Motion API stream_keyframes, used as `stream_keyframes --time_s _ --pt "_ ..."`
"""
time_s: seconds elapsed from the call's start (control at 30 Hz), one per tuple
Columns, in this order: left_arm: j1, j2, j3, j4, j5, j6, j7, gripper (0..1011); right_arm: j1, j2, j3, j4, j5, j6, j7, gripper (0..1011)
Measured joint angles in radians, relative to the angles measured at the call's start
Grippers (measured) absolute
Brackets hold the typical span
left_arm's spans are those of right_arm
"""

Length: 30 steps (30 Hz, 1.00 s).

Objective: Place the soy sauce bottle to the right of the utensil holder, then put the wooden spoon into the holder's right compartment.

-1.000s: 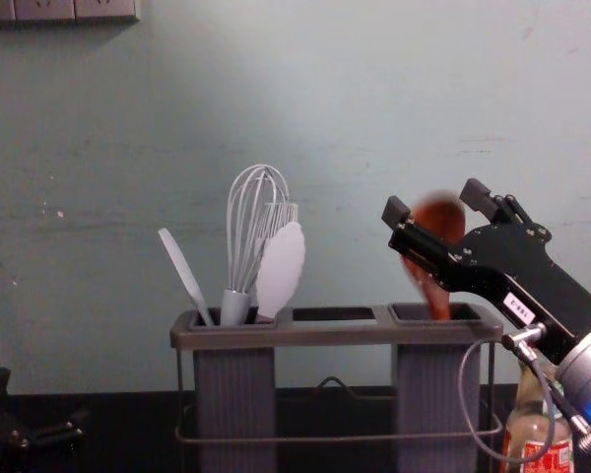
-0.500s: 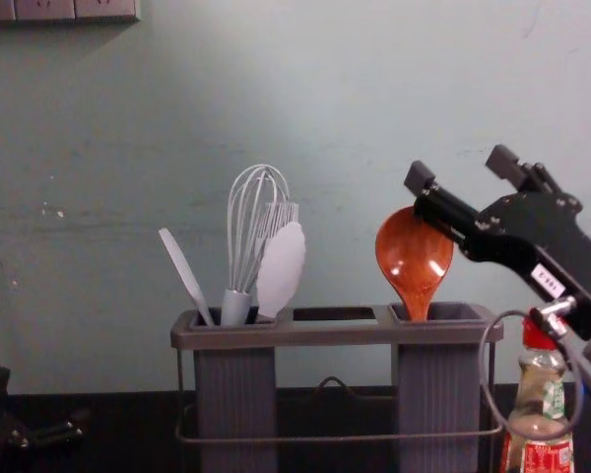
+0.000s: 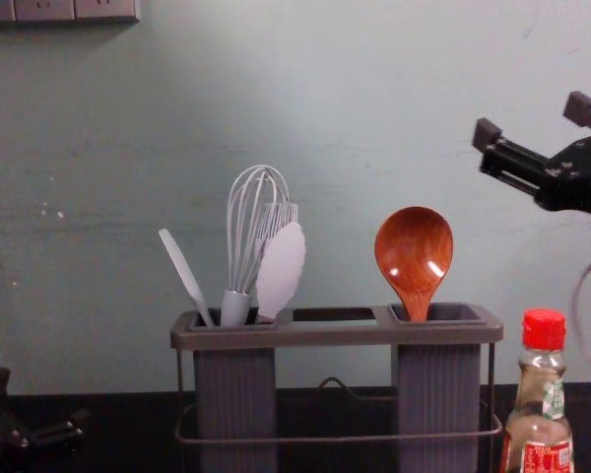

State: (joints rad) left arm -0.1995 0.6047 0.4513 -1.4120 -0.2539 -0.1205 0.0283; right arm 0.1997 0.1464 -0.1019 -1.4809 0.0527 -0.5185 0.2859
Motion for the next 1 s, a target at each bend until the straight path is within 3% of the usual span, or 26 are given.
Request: stream_keyframes --time_s 0.13,0.33,0.47,0.67,1.0 --pt "0.000 0.000 0.000 0.000 0.000 0.000 0.000 1011 -0.020 0.031 0.013 -0.070 -0.040 0.102 -0.033 1002" --pt "0.000 0.000 0.000 0.000 0.000 0.000 0.000 1010 -0.032 0.073 0.019 -0.125 -0.052 0.229 -0.044 1002" --pt "0.000 0.000 0.000 0.000 0.000 0.000 0.000 1011 -0.033 0.100 0.023 -0.147 -0.053 0.283 -0.044 1002" --pt "0.000 0.000 0.000 0.000 0.000 0.000 0.000 1011 -0.032 0.131 0.038 -0.153 -0.049 0.313 -0.044 1002" --pt "0.000 0.000 0.000 0.000 0.000 0.000 0.000 1011 -0.041 0.183 0.091 -0.126 -0.025 0.368 -0.044 1002"
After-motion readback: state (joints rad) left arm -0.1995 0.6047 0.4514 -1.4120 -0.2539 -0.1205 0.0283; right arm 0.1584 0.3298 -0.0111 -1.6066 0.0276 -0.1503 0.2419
